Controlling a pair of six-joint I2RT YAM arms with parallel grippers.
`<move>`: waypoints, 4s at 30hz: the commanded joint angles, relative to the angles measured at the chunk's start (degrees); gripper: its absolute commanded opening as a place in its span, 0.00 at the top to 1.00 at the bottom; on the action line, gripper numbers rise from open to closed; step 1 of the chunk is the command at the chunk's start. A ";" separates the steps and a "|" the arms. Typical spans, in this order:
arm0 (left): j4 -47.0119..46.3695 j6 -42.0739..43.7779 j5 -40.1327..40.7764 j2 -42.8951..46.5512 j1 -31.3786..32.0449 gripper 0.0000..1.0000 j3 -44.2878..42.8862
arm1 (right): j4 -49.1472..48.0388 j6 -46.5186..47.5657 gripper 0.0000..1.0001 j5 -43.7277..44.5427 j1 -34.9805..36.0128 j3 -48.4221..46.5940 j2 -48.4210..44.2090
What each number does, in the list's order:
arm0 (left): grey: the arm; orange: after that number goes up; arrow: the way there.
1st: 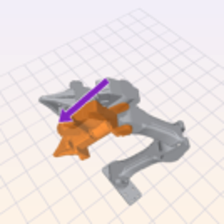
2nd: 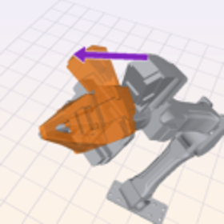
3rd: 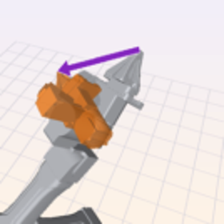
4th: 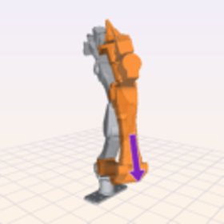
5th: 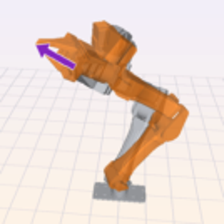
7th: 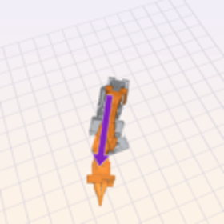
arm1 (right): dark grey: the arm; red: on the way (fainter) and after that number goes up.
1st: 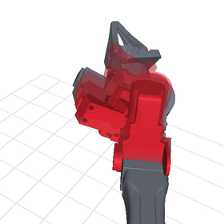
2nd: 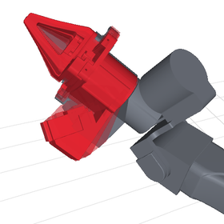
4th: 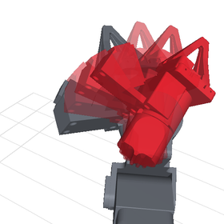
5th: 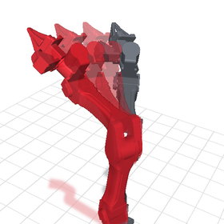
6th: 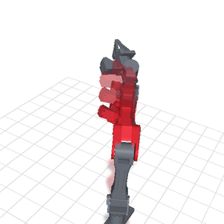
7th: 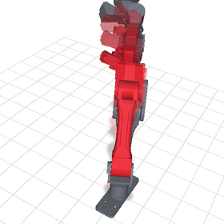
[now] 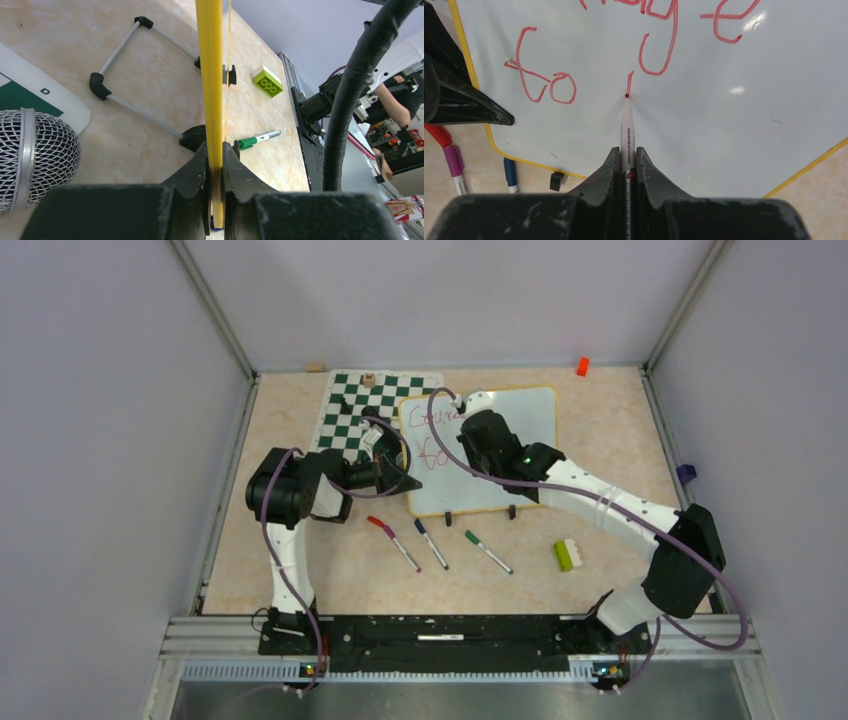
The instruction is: Write a sentence on the whiteboard
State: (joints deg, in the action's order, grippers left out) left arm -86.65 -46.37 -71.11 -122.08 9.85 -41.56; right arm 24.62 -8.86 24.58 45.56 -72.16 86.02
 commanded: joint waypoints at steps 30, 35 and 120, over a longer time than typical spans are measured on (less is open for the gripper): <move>-6.07 3.21 -1.10 1.41 -0.18 1.00 0.21 | 0.08 -0.13 1.00 0.64 -0.52 -3.19 1.83; -6.07 3.19 -1.17 1.36 -0.20 1.00 0.15 | 0.20 0.44 1.00 1.81 -0.63 -4.01 2.04; -6.08 3.18 -1.18 1.41 -0.18 1.00 0.16 | 1.62 -1.79 1.00 -1.34 -4.54 2.33 -2.89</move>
State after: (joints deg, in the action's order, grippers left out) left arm -86.96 -46.17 -71.29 -122.08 9.85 -41.56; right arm 27.49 -10.52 21.50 41.56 -69.30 82.56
